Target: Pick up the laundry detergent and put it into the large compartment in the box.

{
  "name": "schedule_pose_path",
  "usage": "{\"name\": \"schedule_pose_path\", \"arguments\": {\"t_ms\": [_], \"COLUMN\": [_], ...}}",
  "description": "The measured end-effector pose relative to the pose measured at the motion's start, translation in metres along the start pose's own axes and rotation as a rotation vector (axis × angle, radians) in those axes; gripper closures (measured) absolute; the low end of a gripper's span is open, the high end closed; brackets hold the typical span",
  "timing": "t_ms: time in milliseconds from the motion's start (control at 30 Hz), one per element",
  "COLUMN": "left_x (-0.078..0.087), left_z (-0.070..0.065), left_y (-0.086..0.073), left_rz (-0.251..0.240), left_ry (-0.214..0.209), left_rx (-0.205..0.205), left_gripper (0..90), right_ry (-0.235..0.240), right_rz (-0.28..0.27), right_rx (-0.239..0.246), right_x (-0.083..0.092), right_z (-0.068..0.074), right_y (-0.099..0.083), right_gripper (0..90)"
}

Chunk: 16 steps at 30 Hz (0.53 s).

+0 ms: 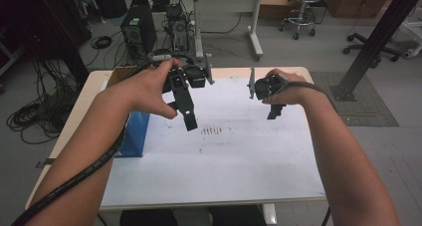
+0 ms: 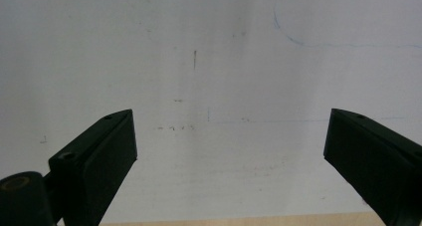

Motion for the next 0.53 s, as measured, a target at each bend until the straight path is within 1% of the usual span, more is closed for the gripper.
{"name": "schedule_pose_path", "arguments": {"t_ms": [100,167,233,300,367,533], "left_x": [-0.0011,-0.0017,-0.0015,-0.0020,-0.0024,-0.0023], "left_z": [0.0000,-0.0002,-0.0004,-0.0014,-0.0014,-0.0030], "left_y": [-0.0008,-0.0002,-0.0005,-0.0008,-0.0015,-0.0034], "left_rz": [0.007,0.000,0.004,0.004,0.007,-0.003], "left_ry": [-0.006,-0.004,-0.004,-0.009,-0.005,-0.002], "left_rx": [-0.001,0.002,-0.004,0.001,0.000,0.005], "left_gripper": [0.2,0.2,0.2,0.2,0.2,0.2], "right_ry": [0.000,0.000,-0.002,-0.002,-0.002,-0.009], "right_rz": [-0.002,-0.003,-0.003,-0.004,-0.003,-0.009], "right_rx": [0.000,0.001,0.001,0.000,0.002,0.002], "right_x": [0.0000,0.0004,0.0008,0.0012,0.0013,0.0032], "right_z": [0.0003,0.0003,0.0003,0.0008,0.0013,0.0024], "right_y": [0.0000,0.0000,0.0001,0.0003,0.0006,0.0024], "right_gripper": [6.4,6.5,6.4,6.4,6.5,6.4]}}
Point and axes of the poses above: each handheld gripper's, and its own axes: x roughly backward along the jaws, y roughly out of its top, z roughly to its left, the point moved 10 cm from there along -x, roughly forward along the jaws, and after that the axes turned 2 degrees about x, right-handed, at the moved point
